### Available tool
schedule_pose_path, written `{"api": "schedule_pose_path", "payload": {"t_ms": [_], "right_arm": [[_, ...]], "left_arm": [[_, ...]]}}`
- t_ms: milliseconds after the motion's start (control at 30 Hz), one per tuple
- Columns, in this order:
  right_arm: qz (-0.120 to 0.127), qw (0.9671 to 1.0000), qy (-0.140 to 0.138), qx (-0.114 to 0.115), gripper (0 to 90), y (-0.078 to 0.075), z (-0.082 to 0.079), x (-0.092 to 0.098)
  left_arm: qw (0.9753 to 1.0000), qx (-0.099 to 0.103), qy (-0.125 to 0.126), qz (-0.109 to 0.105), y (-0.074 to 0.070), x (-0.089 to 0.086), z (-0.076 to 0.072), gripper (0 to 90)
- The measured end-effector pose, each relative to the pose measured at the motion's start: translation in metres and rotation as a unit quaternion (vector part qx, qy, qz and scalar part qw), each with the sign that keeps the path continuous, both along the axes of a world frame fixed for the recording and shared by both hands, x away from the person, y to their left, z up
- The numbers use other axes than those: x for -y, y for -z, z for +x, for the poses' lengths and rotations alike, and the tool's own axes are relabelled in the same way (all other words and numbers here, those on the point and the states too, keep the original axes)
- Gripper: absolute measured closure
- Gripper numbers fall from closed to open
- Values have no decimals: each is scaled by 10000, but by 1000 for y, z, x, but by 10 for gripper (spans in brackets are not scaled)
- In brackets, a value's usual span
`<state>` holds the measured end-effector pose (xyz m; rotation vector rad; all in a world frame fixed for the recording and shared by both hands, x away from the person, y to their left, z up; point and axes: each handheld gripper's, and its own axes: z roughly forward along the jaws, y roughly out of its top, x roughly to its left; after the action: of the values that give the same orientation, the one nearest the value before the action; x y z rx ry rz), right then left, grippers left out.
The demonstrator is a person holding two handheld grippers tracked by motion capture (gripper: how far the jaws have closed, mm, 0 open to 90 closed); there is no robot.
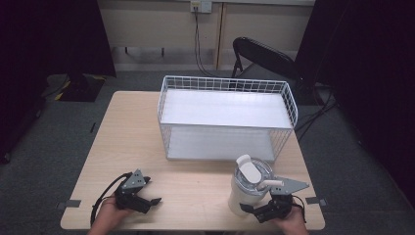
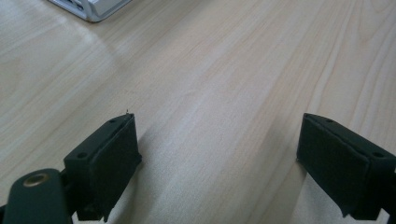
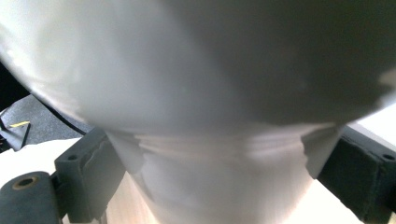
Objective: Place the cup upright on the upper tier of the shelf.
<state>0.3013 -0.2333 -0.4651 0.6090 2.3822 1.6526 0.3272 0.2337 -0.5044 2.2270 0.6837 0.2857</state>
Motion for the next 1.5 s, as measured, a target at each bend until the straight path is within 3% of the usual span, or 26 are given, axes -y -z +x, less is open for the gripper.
{"api": "schedule_pose_path", "payload": {"t_ms": [700, 867, 1000, 1300, 1500], "right_arm": [[61, 9999, 39, 107, 83, -4, -1, -4], [159, 9998, 66, 105, 83, -2, -1, -5], [247, 9993, 156, 232, 92, 0, -4, -4], [58, 9992, 60, 384, 103, -5, -7, -7], [79, 9990, -56, 437, 104, -11, -11, -11]], "left_arm": [[10000, 2, -1, 1, 0, 0, 0, 122], [10000, 0, 1, 1, 0, 0, 0, 122], [10000, 2, -2, 1, 0, 0, 0, 122], [10000, 0, -1, 1, 0, 0, 0, 122], [10000, 1, -3, 0, 0, 0, 0, 122]]}}
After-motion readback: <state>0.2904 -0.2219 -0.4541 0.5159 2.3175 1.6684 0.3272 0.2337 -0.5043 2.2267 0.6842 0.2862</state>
